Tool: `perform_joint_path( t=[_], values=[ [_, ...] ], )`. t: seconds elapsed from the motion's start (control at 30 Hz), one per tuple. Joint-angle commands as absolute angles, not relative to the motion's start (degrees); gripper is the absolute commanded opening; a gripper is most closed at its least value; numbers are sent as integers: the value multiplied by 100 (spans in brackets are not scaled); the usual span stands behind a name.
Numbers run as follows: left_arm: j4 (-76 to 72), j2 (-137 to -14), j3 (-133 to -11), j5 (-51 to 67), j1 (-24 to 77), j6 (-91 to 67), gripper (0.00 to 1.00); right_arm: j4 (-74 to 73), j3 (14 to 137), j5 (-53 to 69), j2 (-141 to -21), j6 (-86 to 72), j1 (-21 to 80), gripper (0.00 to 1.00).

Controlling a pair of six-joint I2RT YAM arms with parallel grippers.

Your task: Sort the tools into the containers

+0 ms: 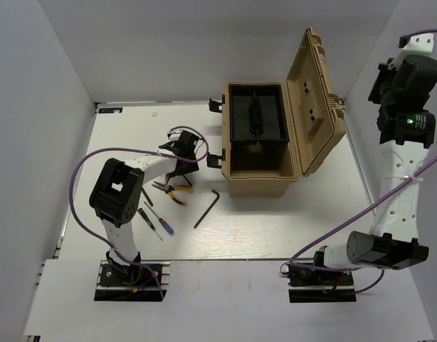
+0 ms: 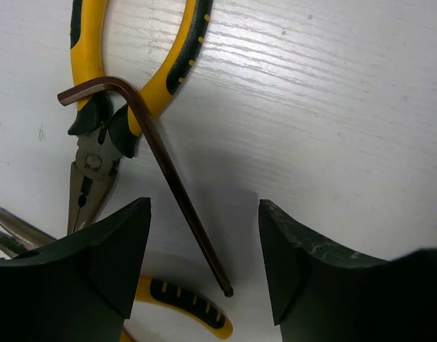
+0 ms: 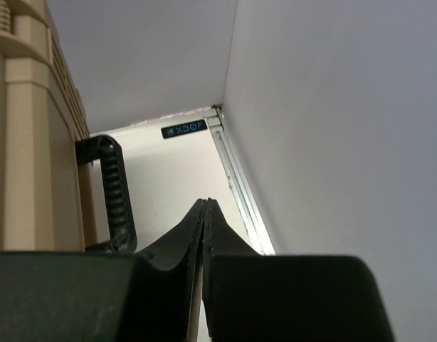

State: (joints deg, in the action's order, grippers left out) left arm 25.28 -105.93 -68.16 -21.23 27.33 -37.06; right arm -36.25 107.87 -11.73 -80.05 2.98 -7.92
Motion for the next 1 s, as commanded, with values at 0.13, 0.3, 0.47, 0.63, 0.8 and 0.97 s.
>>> perform_joint_path(
  t=[0.13,0.3,0.47,0.63,0.8,0.97],
  values=[
    [2593,-10889,-7083,-2602,2698,-3876,70,-3533,10310,-282,-7673,44,-1248,0],
    [2724,-10960,-7146,-2707,2698,-3929,48,-3586,9950,393,-7497,-289,-1529,0],
    [2725,-10803,-7075,-2707,2698,-3929,6,-3560,9669,817,-7339,-439,-1723,0],
    [2777,-10417,-7075,-2760,2750,-3929,0,-3542,9466,1089,-7181,-431,-1881,3],
    [2777,-9811,-7022,-2821,2804,-3745,0,-3595,9352,1204,-7049,-256,-1986,59],
    [2559,-9212,-7460,-2427,2856,-3341,0,-3595,9185,1134,-6865,-167,-2144,57]
  ],
)
